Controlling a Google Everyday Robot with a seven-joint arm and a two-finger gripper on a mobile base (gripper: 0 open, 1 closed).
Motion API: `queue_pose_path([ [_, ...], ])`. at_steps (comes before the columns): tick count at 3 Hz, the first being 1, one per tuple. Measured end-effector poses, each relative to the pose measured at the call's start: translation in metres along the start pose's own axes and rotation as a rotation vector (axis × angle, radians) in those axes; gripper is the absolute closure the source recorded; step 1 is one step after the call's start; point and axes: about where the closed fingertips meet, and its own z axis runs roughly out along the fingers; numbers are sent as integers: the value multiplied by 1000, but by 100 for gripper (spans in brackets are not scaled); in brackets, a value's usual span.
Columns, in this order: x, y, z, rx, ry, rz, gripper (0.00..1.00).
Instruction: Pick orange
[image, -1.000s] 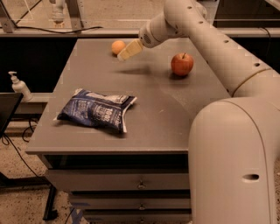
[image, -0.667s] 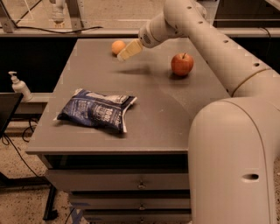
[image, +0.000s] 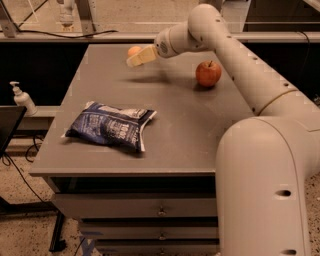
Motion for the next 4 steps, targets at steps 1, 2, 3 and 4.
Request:
queue_pose_path([
  [1,-7,7,23,-37,-34,3,0],
  [2,-4,13,47,-65,-16,-18,0],
  [3,6,12,65,-73,17,-37,17],
  [4,8,4,69,-56,26,-44,41],
])
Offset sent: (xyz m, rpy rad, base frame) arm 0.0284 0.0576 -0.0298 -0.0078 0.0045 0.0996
